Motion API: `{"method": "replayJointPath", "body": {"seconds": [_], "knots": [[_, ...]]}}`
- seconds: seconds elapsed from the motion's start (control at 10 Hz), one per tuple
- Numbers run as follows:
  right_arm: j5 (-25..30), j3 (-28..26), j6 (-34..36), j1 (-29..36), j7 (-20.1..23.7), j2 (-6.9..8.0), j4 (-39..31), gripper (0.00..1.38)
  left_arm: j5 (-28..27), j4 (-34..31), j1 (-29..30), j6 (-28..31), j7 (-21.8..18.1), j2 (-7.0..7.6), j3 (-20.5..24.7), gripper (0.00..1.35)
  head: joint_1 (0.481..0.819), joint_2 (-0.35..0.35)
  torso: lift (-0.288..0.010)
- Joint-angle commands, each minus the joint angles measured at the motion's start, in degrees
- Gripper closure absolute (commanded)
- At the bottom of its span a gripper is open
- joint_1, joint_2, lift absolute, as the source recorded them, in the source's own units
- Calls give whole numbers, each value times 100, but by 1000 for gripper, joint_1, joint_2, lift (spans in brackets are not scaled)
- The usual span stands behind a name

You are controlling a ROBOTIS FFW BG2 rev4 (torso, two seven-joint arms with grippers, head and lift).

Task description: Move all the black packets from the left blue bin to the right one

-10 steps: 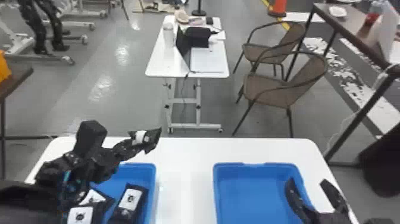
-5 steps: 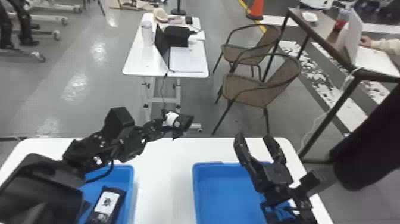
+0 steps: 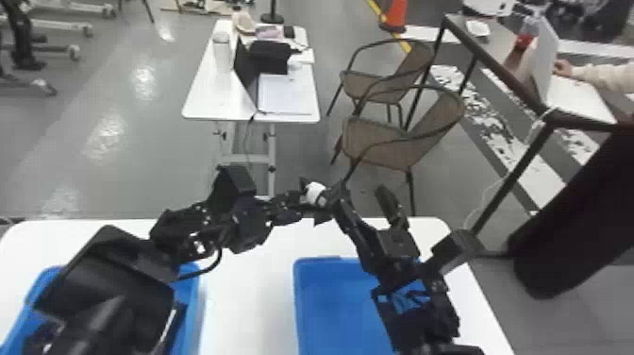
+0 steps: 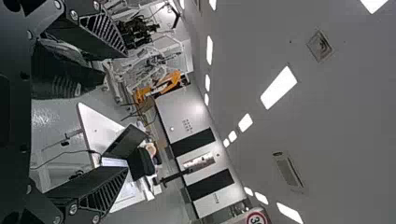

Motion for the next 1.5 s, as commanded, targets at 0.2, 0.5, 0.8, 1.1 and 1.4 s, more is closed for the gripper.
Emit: {"method": "replayJointPath", "body": {"seconds": [0.2,0.5,0.8,1.1,1.4], "knots": [[129,6,244,-170,-9,76,104,338,243,84,-81,33,9,-49,-281,1211,695,-205,0],[244,6,314,-82,-263,76,25,1035,269,92,-73,33,9,-49,-281,1211,695,-216,0],[156,14,262,24,-395,76,7,1246,260,84,-64,-46,53,-66,-228,1211,695,-218,0],[-73,102,-125,103,-430,76,183,1277,251,84,59,-116,220,-163,9,1202,695,-215,0],[-293,-267,-125,138,-439,76,517,1277,260,-365,578,174,238,48,563,171,695,-213,0]]}}
